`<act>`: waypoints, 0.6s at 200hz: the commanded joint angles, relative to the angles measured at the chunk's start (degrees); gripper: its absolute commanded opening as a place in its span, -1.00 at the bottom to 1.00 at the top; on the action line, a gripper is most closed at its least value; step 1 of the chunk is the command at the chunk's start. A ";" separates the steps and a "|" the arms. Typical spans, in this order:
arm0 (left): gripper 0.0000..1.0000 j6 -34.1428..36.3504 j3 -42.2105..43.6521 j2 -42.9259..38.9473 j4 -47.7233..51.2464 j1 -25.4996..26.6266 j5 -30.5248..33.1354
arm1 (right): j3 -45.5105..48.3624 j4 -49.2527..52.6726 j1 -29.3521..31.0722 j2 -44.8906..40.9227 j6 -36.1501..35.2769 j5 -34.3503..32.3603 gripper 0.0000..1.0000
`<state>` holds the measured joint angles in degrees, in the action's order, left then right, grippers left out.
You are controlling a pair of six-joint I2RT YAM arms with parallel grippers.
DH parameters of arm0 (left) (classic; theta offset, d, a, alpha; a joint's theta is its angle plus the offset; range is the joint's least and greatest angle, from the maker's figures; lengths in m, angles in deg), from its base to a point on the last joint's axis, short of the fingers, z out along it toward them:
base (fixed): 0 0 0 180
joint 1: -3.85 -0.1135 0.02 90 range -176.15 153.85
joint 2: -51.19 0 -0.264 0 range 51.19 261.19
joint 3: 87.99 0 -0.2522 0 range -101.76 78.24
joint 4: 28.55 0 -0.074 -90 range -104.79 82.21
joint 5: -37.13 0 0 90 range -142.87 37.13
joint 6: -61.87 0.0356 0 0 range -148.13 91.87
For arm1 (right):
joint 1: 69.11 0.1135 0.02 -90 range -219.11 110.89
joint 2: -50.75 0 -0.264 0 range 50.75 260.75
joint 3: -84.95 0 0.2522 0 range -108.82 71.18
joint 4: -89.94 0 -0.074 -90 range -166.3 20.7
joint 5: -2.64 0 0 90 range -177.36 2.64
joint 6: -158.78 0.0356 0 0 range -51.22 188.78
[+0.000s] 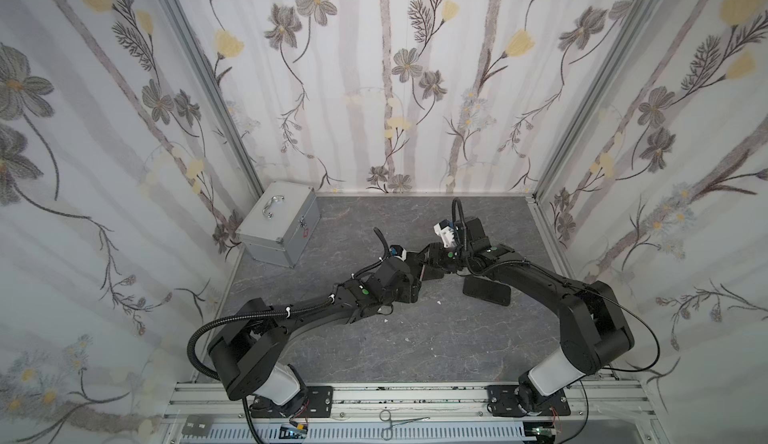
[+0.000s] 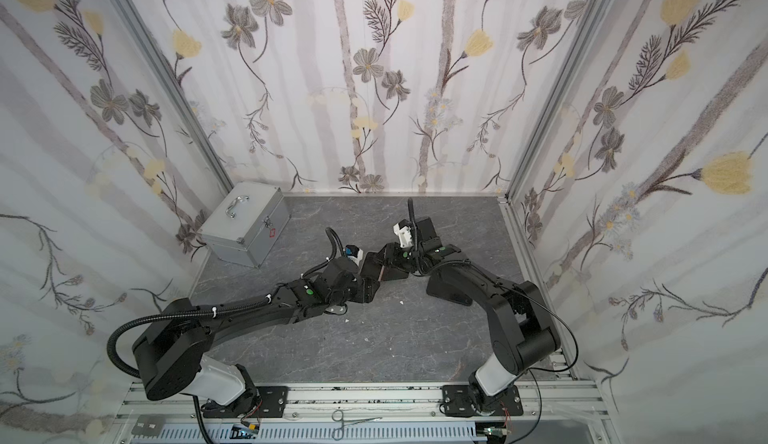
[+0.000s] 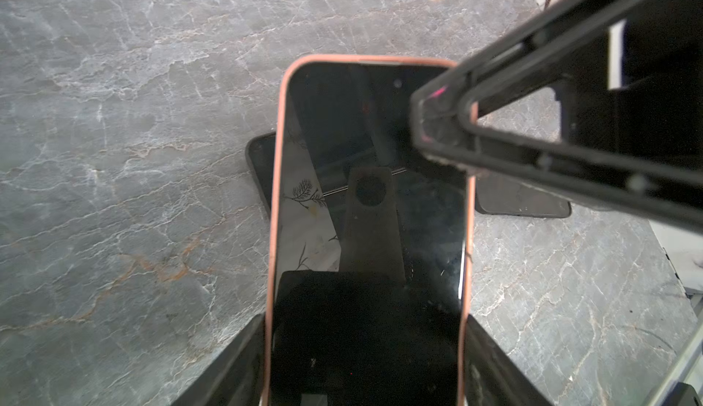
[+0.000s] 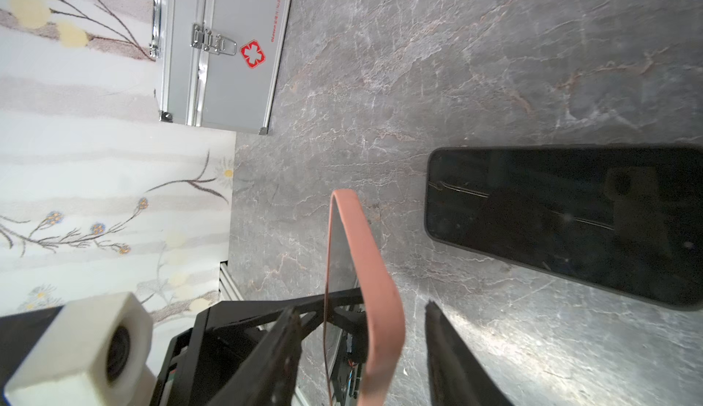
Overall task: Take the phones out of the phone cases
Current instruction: 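Grasp the pink-cased phone with the left gripper, tilting it toward the right gripper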
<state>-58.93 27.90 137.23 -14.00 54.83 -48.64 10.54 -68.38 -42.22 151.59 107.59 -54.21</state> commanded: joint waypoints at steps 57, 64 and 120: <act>0.37 2.34 -0.17 -1.05 -5.02 0.62 -1.07 | -1.49 1.54 -0.26 0.49 -2.78 3.86 -0.52; 0.37 2.34 -0.11 -1.36 -5.16 0.61 -1.07 | -1.47 1.54 -0.22 0.28 -2.79 3.72 -0.57; 0.67 1.28 0.33 -6.29 -5.50 0.67 -0.35 | -0.97 1.18 -1.49 -4.59 -3.07 1.25 -0.93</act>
<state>-57.97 28.66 133.40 -14.96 55.38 -49.47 9.58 -66.41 -42.90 149.60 105.62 -49.51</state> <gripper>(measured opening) 0.764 0.085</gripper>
